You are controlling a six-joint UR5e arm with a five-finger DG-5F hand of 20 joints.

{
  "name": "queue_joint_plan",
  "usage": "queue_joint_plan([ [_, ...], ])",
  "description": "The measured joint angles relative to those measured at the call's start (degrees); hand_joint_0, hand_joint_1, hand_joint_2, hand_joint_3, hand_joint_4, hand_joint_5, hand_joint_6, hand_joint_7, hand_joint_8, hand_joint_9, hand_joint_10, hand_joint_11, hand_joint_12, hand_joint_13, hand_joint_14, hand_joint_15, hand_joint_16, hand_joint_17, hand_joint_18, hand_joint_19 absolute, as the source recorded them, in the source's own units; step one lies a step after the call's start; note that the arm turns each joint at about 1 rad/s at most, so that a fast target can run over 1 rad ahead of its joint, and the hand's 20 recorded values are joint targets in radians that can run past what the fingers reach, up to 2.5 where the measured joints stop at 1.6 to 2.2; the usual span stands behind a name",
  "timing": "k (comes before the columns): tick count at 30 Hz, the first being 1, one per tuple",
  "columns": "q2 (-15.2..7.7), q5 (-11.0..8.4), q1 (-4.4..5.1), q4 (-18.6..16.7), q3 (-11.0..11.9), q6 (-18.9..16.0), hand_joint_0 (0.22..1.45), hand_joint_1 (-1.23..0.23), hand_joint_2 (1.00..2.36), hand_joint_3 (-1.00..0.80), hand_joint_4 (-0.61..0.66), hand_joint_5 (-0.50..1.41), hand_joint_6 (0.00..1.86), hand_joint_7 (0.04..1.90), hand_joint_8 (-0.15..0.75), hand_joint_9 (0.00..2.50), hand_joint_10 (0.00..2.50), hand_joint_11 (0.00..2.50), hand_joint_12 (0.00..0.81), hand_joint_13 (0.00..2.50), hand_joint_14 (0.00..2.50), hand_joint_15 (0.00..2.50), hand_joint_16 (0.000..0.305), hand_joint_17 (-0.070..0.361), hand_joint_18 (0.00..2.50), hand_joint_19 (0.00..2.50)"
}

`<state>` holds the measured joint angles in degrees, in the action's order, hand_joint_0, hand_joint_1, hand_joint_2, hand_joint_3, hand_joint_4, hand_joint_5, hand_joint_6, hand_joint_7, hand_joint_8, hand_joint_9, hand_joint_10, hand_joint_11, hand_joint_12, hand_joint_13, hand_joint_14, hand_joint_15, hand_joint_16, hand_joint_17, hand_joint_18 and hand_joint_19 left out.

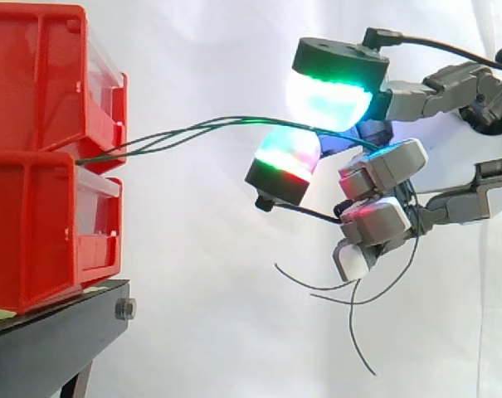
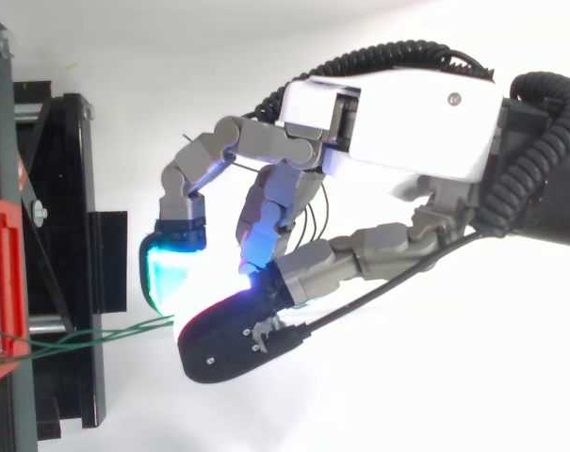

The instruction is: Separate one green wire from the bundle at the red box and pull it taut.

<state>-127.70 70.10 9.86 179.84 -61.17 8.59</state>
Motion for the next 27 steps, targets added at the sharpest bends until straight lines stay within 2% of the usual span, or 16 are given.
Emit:
queue_joint_plan([
  [8, 0.0, 0.03, -0.01, -0.17, 0.0, 0.24, 0.48, -0.54, 1.0, -0.5, 0.11, -0.16, 0.91, 0.91, 0.301, 1.39, 0.1, 1.6, 0.375, 1.22, 0.02, 1.04, 0.06, 0.135, 0.77, 0.7],
  [12, -0.01, 0.03, -0.01, -0.19, 0.0, 0.35, 0.45, -0.54, 1.0, -0.5, 0.13, -0.16, 0.91, 0.9, 0.316, 1.4, 0.13, 1.55, 0.393, 1.24, 0.02, 1.03, 0.063, 0.142, 0.79, 0.69],
  [16, 0.0, 0.02, 0.02, -0.19, -0.05, 0.4, 0.44, -0.62, 1.0, -0.5, 0.13, -0.16, 0.91, 0.9, 0.311, 1.39, 0.14, 1.55, 0.396, 1.24, 0.02, 1.02, 0.064, 0.143, 0.8, 0.69],
  [19, -0.03, 0.01, 0.06, -0.19, -0.06, 0.43, 0.46, -0.73, 1.0, -0.5, 0.12, -0.16, 0.91, 0.91, 0.293, 1.4, 0.08, 1.6, 0.375, 1.22, 0.02, 1.03, 0.061, 0.137, 0.78, 0.69],
  [20, -0.04, 0.0, 0.09, -0.19, -0.06, 0.43, 0.53, -0.75, 1.0, -0.5, 0.11, -0.16, 0.91, 0.94, 0.263, 1.39, 0.0, 1.66, 0.346, 1.2, 0.03, 1.05, 0.056, 0.126, 0.73, 0.71],
  [23, -0.04, -0.03, 0.28, -0.22, -0.32, 0.39, 0.61, -0.75, 1.0, -0.5, 0.1, -0.16, 0.91, 0.96, 0.25, 1.38, 0.0, 1.65, 0.329, 1.19, 0.03, 1.06, 0.053, 0.119, 0.72, 0.73],
  [27, -0.02, -0.04, 0.48, -0.53, -1.26, 0.25, 0.64, -0.74, 1.02, -0.34, 0.07, -0.16, 0.92, 1.0, 0.254, 1.39, 0.0, 1.66, 0.328, 1.19, 0.03, 1.06, 0.052, 0.118, 0.72, 0.74],
])
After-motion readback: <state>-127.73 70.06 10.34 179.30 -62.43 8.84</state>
